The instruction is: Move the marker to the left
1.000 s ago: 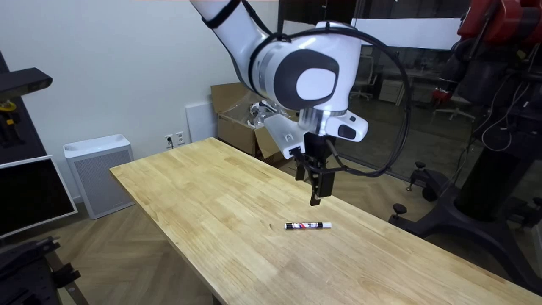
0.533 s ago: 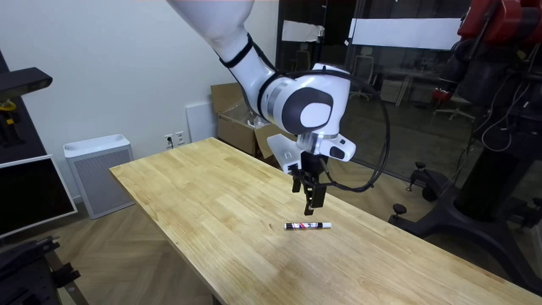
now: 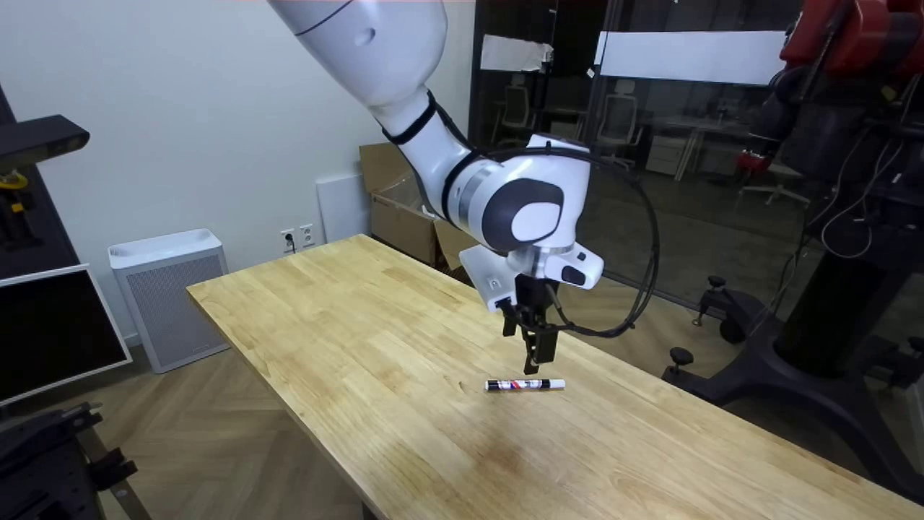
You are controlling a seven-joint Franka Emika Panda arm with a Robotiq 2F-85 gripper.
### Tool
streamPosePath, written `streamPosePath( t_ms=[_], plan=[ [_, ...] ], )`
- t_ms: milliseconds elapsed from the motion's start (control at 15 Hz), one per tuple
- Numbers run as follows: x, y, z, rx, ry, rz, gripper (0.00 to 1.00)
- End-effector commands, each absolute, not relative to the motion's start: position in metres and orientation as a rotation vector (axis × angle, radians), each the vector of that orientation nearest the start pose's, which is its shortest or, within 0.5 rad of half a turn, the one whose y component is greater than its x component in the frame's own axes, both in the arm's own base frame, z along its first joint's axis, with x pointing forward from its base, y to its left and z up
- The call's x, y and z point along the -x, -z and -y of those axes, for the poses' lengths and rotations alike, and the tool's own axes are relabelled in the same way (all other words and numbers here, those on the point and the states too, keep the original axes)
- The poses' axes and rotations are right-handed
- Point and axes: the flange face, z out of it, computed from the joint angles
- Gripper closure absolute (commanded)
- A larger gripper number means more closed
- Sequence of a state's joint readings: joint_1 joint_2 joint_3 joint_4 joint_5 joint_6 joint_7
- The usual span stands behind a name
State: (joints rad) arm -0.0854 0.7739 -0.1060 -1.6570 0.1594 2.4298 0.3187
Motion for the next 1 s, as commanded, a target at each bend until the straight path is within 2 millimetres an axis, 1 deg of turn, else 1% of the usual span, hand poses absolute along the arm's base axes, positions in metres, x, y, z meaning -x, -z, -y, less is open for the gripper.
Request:
streamPosePath(
  t_ms=[0, 333, 533, 733, 933],
  plan=[
    [-0.670, -0.139, 0.127, 2.949, -0.031, -0.944, 0.00],
    [-0.662, -0.096, 0.138, 2.939, -0.108, -0.984, 0.00],
    [-0.661, -0.079, 0.144, 2.931, -0.133, -1.001, 0.00],
    [-0.665, -0.076, 0.147, 2.929, -0.114, -1.007, 0.00],
    [-0.671, -0.082, 0.145, 2.934, -0.085, -0.993, 0.00]
  ],
)
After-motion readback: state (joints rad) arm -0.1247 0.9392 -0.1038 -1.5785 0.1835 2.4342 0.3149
